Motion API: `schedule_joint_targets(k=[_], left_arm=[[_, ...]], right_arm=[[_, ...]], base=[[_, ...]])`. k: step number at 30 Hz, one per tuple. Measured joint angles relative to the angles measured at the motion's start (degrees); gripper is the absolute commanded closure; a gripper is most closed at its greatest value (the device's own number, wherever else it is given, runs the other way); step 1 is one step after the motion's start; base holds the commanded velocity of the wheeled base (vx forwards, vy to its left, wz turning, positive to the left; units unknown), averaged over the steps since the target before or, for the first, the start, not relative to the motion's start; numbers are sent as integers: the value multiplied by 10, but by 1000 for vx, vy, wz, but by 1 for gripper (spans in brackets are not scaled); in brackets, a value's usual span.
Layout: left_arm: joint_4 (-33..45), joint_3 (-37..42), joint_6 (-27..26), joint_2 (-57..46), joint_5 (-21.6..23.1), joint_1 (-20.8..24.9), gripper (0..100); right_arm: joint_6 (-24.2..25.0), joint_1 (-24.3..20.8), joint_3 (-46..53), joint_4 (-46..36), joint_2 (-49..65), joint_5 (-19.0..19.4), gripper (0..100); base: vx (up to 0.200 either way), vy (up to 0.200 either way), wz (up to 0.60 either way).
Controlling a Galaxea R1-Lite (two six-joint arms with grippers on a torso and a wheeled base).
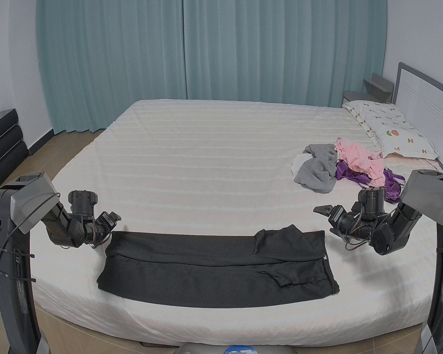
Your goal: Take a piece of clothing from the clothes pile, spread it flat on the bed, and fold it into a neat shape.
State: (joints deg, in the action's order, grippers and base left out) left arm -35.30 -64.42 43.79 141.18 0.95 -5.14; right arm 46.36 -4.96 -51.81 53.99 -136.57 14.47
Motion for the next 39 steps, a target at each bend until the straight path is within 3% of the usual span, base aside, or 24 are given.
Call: schedule_joint_targets(k=[4,9,22,30,31,39], left_arm=[[3,5,23,-11,33,-10,0],[4,16,41,-27,61,-19,0],[0,27,44,-38,73,-22,0],[0,28,44,-39,73,-22,0],[0,28,44,-39,73,-22,0],[0,28,43,-39,72,-22,0]], right_arm=[[-24,-19,27,1,28,26,0],[-74,-39,34,-31,38,32,0],[-124,-52,-39,-133,1,34,0],[-144,-54,-72,-145,-30,35,0],[-145,-53,-74,-146,-32,35,100],[-166,-53,-73,-141,-47,34,100]], base=[[0,0,0],[0,0,0],[0,0,0],[0,0,0],[0,0,0],[0,0,0]])
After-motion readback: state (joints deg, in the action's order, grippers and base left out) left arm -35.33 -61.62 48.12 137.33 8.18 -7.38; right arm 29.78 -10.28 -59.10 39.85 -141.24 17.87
